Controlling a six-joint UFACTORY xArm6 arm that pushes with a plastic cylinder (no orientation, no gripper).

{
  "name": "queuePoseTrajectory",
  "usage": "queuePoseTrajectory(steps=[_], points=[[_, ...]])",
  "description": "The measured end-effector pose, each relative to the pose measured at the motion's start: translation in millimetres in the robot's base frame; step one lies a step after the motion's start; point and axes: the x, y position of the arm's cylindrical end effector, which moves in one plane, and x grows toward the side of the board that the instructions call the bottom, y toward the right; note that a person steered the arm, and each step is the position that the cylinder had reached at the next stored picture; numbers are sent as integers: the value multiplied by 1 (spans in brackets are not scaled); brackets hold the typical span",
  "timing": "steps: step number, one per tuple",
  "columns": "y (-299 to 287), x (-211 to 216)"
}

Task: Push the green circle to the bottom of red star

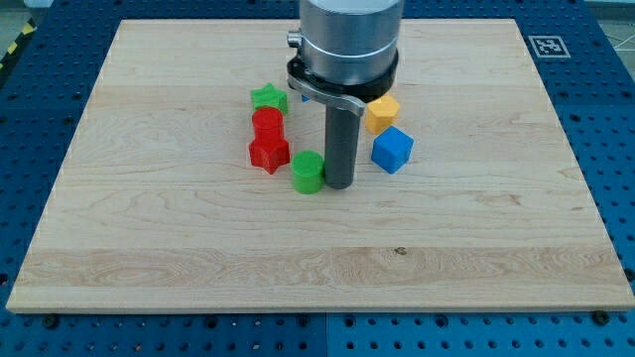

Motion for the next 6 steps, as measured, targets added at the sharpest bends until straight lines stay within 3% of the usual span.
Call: queuePoseTrajectory(steps=[2, 4, 6], points=[[0, -2], [-42, -3], [-26, 0]])
